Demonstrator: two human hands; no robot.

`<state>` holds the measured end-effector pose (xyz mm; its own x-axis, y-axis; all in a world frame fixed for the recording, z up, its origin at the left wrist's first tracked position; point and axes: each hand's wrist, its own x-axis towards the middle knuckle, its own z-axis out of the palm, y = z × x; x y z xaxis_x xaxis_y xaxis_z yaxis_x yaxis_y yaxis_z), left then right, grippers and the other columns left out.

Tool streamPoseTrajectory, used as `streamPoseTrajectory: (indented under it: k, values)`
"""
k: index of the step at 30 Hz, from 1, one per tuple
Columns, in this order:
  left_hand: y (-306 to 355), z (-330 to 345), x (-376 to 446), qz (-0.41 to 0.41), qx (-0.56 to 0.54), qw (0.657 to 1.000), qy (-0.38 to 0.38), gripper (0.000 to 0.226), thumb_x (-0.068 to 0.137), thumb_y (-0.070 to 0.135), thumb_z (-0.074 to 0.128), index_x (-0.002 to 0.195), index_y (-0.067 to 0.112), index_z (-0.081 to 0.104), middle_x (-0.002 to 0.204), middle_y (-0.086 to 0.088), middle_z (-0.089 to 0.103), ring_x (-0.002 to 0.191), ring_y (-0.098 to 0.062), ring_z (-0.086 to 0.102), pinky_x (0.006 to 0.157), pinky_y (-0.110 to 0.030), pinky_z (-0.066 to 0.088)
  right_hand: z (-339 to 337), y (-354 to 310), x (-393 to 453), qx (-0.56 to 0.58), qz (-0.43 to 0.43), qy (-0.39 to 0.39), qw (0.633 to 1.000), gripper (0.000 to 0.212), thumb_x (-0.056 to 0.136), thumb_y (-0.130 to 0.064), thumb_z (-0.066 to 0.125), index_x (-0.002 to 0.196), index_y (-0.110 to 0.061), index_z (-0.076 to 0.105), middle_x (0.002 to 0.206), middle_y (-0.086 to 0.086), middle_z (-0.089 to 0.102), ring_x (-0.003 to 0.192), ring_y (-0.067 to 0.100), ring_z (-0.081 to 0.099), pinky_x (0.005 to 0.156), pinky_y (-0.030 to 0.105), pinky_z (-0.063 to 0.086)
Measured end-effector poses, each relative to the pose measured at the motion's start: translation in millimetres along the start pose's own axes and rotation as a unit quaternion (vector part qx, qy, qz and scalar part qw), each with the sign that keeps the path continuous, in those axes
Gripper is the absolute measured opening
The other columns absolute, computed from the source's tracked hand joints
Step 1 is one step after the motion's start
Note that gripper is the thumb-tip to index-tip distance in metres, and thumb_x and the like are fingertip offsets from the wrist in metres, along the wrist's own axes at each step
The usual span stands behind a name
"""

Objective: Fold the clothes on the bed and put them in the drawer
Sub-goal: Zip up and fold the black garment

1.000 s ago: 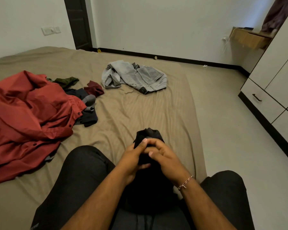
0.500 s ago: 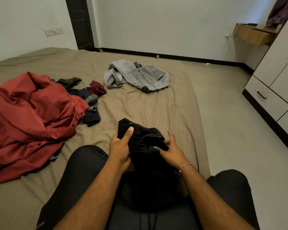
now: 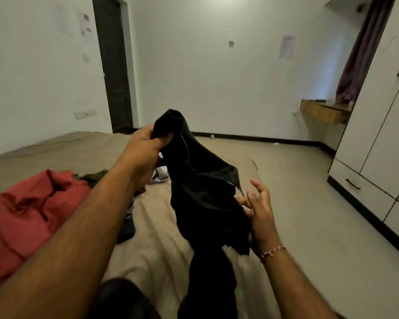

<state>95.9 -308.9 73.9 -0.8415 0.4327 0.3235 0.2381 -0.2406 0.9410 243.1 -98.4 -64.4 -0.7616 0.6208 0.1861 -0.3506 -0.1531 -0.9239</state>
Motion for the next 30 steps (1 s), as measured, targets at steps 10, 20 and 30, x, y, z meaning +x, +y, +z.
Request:
streamPoseTrajectory:
  k: [10,20,30]
  values:
    - [85,16,31,0.192,0.269,0.943,0.039,0.013,0.106,0.014,0.054,0.104,0.019,0.066,0.09,0.0,0.07,0.082,-0.016,0.068,0.071,-0.023,0.053,51,-60,71,-0.322,-0.095,0.065,0.94,0.013,0.081,-0.021,0.075,0.089,-0.031,0.076,0.078,-0.012,0.073,0.083,0.017,0.07,0.075,0.03,0.051]
    - [202,7,46,0.399,0.309,0.856,0.114,0.017,0.107,0.029,0.053,0.114,0.014,0.047,0.082,0.007,0.062,0.068,-0.003,0.062,0.054,-0.011,0.041,79,-278,88,-0.405,-0.44,0.243,0.764,0.025,0.09,-0.031,0.049,0.089,-0.012,0.065,0.095,0.006,0.049,0.094,0.028,0.048,0.076,0.034,0.034]
    - [183,-35,-53,0.335,0.375,0.861,0.077,0.021,0.092,0.035,0.076,0.097,0.021,0.061,0.083,0.008,0.066,0.071,0.0,0.063,0.061,-0.016,0.044,42,-242,-67,-0.293,-0.438,0.09,0.845,0.02,0.094,-0.029,0.072,0.085,-0.017,0.059,0.073,-0.001,0.064,0.065,0.014,0.059,0.058,0.028,0.048]
